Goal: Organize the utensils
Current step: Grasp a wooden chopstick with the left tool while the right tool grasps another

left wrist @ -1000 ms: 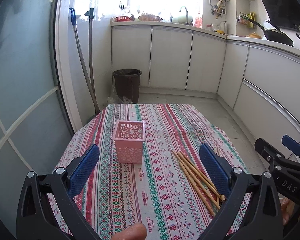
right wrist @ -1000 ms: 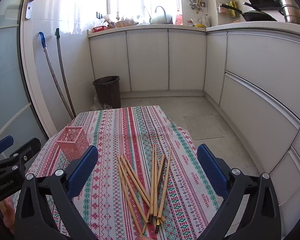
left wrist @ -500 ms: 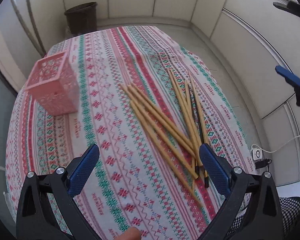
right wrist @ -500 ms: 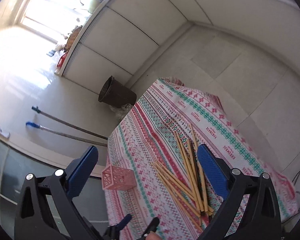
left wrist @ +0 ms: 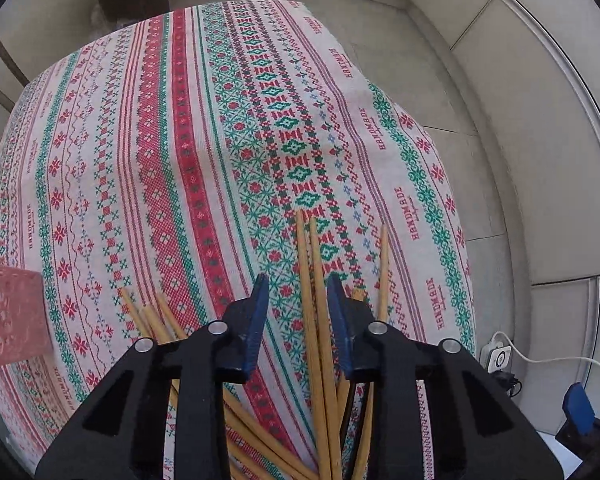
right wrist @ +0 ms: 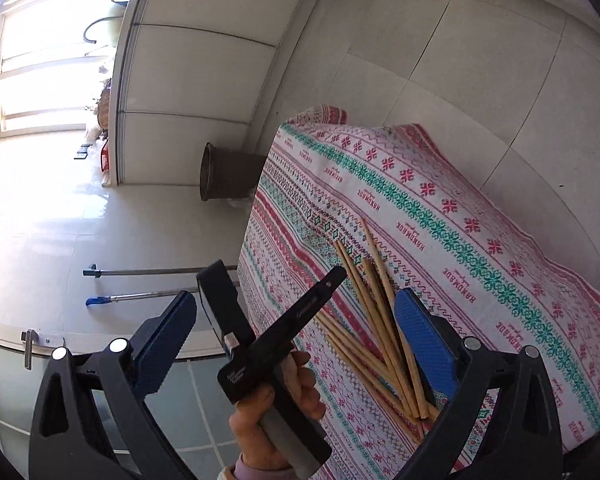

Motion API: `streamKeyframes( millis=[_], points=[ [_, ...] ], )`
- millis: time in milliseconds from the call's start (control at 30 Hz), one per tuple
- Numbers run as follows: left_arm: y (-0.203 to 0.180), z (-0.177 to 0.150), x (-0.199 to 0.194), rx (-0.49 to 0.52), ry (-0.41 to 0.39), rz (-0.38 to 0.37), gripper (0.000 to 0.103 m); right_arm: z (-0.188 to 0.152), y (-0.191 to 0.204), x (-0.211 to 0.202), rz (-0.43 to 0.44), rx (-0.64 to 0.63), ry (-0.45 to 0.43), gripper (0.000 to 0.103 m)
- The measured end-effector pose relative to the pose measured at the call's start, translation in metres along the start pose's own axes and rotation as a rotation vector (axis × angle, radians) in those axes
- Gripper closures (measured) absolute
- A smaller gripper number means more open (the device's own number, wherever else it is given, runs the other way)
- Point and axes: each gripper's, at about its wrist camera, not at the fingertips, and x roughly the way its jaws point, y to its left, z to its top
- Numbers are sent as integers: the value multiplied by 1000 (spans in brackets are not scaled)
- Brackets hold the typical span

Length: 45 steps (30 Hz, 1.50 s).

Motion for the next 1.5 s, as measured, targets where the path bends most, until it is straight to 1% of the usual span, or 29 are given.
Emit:
streamKeyframes(
  millis=[33,67,167,300,367,400,500,567,633,667,700,733,767,800,833,900,933,1033,1067,1100,1133,1167,1200,1267,1300,1367,1500],
  points=[
    [2,2,1,-3,2,6,80,1,0,3,-14,0,1,7],
    [4,5,2,-6,12,4,82,2,0,7,-23,-1,4,7],
    [13,16,11,-27,54,-47,82,3,-2,17,-61,8,5,7],
    [15,21,13,-10,58,-63,82,5,-6,21,-139,19,-31,7],
    [15,22,18,6,87,-35,82,7,-6,21,-170,6,-53,7],
    [14,23,26,9,104,-34,82,7,-5,23,-188,-2,-57,7],
    [6,27,30,49,84,19,87,9,-6,33,-231,-27,-40,7],
    [-2,29,31,93,68,78,96,11,-6,42,-276,-63,-25,7],
    [-4,28,30,93,46,71,98,13,-8,52,-326,-91,-16,7],
    [-1,28,28,79,31,46,98,14,-9,58,-347,-104,-4,10],
    [6,26,23,60,7,0,98,16,-10,65,-372,-118,13,17],
    [13,23,14,42,-14,-31,98,16,-11,72,-396,-131,27,21],
    [21,21,4,22,-35,-59,98,16,-12,81,-423,-148,44,30],
    [28,19,-10,16,-59,-92,98,14,-11,89,-444,-170,58,36],
    [33,17,-23,19,-81,-119,98,13,-9,97,-460,-199,70,38],
    [42,7,-56,45,-135,-158,98,9,-3,113,-495,-259,79,50],
    [45,-1,-77,70,-172,-163,98,9,0,120,-516,-285,76,51],
    [55,-29,-124,117,-246,-166,98,11,8,140,-587,-357,60,63],
    [58,-39,-138,127,-268,-160,98,12,7,147,-614,-372,63,67],
    [59,-53,-152,136,-289,-156,98,13,5,154,-636,-382,70,74],
    [61,-59,-164,142,-304,-150,98,12,1,161,-661,-389,82,77],
    [65,-67,-175,147,-325,-146,98,11,-3,166,-681,-397,96,82],
    [69,-74,-184,150,-350,-147,98,8,-1,168,-695,-430,65,85],
    [76,-92,-206,141,-389,-160,98,0,1,174,-722,-471,48,90],
    [81,-97,-214,128,-408,-172,98,-3,1,177,-729,-486,48,97],
    [85,-104,-227,106,-441,-195,98,-9,1,178,-744,-524,23,97],
    [93,-111,-247,112,-518,-190,98,-18,3,165,-736,-544,-20,98]
  ],
)
